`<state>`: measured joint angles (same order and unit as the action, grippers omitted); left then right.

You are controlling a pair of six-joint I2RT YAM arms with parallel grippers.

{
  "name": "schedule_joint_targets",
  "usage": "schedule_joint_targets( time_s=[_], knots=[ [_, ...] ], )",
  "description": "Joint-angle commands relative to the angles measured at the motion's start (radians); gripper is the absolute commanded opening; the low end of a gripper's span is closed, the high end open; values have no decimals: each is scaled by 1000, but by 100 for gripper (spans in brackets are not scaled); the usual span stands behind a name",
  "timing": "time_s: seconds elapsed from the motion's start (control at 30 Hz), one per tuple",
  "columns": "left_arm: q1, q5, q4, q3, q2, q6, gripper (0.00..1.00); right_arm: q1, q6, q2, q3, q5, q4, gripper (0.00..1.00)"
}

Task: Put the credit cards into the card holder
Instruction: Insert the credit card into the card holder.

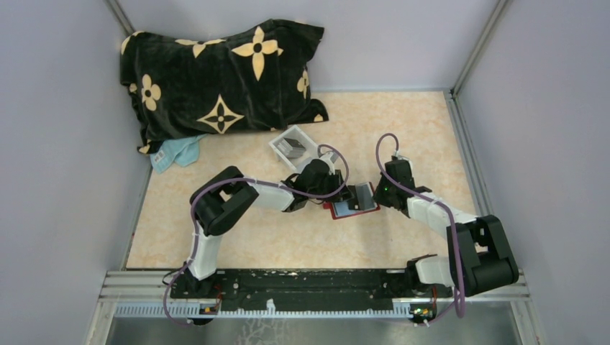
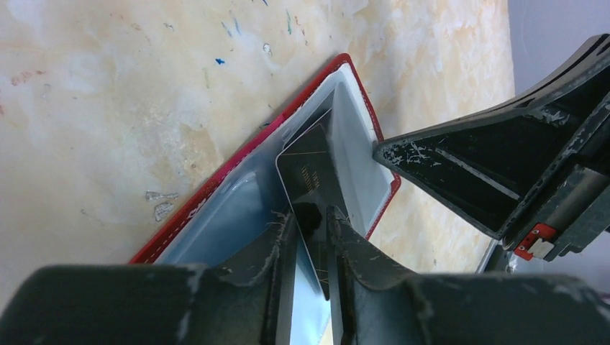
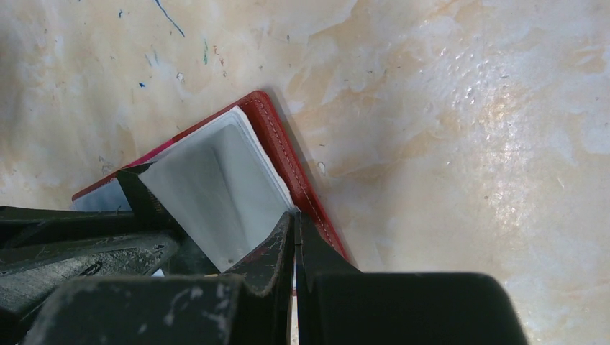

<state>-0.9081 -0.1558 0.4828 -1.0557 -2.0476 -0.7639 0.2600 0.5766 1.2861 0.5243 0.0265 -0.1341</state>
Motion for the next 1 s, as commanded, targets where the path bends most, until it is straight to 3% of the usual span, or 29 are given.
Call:
schedule_joint_targets(
  time_s=[0.0, 0.17, 0.67, 0.97],
  knots=[
    [-12, 98, -169, 23, -20, -74, 32, 6, -4, 10, 14, -5, 30, 0],
    [-23, 164, -262, 6, -2, -129, 39, 7, -3, 10, 8, -8, 36, 0],
    [-32, 170, -491, -88, 36, -112, 45, 7, -3, 2, 7, -16, 37, 0],
    [-34, 183, -501, -89, 76, -105, 46, 7, -10, 3, 19, -19, 36, 0]
  ],
)
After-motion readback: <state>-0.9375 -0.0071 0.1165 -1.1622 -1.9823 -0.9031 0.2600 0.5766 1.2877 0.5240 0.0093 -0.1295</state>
